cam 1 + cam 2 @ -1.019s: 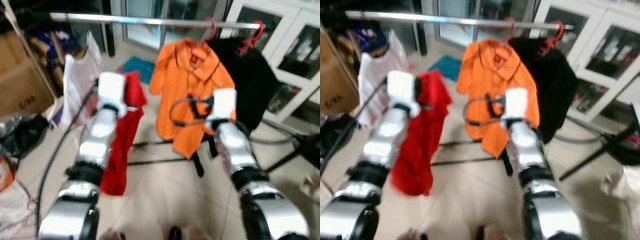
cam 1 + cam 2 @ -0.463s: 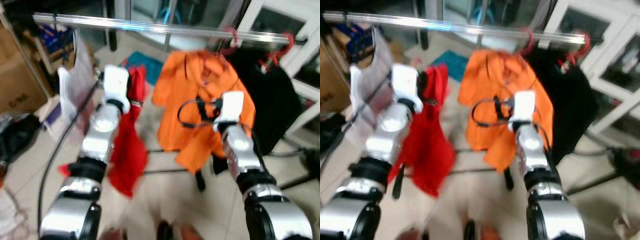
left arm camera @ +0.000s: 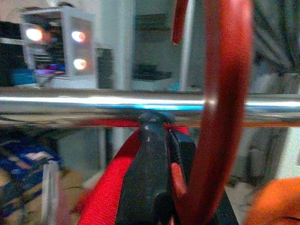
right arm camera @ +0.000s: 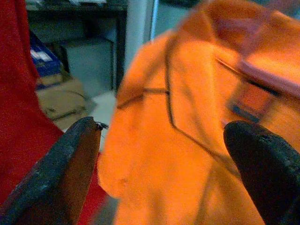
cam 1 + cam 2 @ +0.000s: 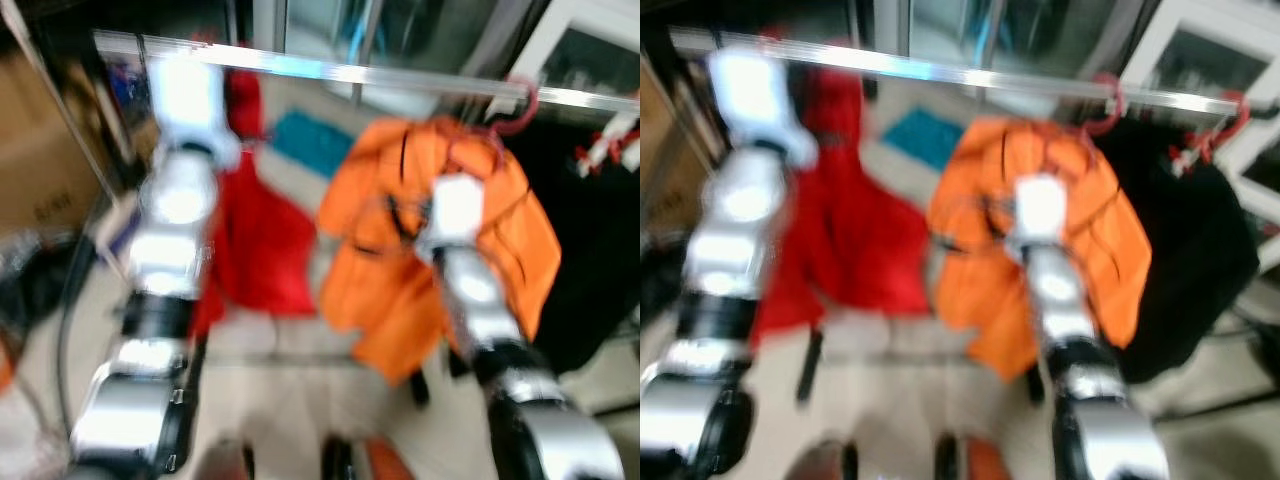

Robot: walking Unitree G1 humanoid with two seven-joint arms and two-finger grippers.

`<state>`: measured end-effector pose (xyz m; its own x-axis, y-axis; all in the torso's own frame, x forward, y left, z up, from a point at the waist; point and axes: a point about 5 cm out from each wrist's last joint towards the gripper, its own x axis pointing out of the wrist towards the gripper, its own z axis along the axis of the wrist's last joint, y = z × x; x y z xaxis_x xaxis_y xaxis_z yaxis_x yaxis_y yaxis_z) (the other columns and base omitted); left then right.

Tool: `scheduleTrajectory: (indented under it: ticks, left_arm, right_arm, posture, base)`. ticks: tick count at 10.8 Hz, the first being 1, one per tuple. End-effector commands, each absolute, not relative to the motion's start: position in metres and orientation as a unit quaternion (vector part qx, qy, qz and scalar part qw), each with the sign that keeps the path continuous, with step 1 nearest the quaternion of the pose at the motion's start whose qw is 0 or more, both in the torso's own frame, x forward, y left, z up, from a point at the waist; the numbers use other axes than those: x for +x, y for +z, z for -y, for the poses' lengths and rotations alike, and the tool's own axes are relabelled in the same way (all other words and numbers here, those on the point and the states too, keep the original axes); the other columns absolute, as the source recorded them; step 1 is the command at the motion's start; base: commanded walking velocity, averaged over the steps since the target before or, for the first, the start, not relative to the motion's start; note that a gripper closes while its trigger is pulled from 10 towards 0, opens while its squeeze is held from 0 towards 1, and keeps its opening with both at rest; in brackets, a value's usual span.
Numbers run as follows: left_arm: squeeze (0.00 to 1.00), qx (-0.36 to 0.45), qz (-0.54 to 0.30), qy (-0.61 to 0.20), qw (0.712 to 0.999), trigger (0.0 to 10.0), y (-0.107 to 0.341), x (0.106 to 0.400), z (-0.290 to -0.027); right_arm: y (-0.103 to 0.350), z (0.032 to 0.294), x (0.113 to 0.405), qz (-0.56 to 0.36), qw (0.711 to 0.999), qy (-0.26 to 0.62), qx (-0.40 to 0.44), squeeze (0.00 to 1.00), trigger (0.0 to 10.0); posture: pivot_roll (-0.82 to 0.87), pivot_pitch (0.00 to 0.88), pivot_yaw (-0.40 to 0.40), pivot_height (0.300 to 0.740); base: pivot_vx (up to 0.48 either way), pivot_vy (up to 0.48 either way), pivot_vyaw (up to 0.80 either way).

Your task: Hang hanger

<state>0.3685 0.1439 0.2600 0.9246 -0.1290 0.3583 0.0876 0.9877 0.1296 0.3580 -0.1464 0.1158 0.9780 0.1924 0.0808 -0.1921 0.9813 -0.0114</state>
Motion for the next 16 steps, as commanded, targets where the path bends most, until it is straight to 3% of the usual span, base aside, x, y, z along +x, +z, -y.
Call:
scheduleTrajectory:
  ticks: [1,4,9,13,16]
  left_arm:
    - [0.0,0.059,0.22,-0.063,0.972,10.0,0.28,0.367,-0.144]
    - [0.0,0.021,0.151,-0.077,0.985,10.0,0.258,0.388,-0.152]
    - [0.0,0.019,0.112,-0.091,0.989,10.0,0.262,0.416,-0.156]
    - [0.0,0.003,0.094,-0.087,0.992,10.0,0.276,0.425,-0.161]
    - [0.0,-0.049,0.026,-0.088,0.995,10.0,0.251,0.426,-0.16]
  right_arm:
    - [0.118,0.143,0.359,0.045,0.994,0.1,0.004,0.0,10.0]
    - [0.12,0.142,0.359,0.045,0.994,0.104,0.003,0.0,10.0]
    - [0.111,0.14,0.35,0.035,0.993,0.116,0.0,0.0,10.0]
    - [0.098,0.142,0.33,0.022,0.993,0.114,-0.001,0.0,10.0]
    - [0.097,0.143,0.326,0.014,0.994,0.109,0.002,0.0,10.0]
  posture:
    - [-0.05,0.119,-0.108,0.74]
    - [-0.05,0.108,-0.111,0.74]
    - [-0.1,0.14,-0.122,0.74]
    - [-0.15,0.176,-0.104,0.74]
    - [-0.17,0.187,-0.09,0.74]
  base:
    - [0.0,0.0,0.0]
    - [0.0,0.0,0.0]
    - [0.0,0.0,0.0]
    - [0.0,0.0,0.0]
    - [0.0,0.0,0.0]
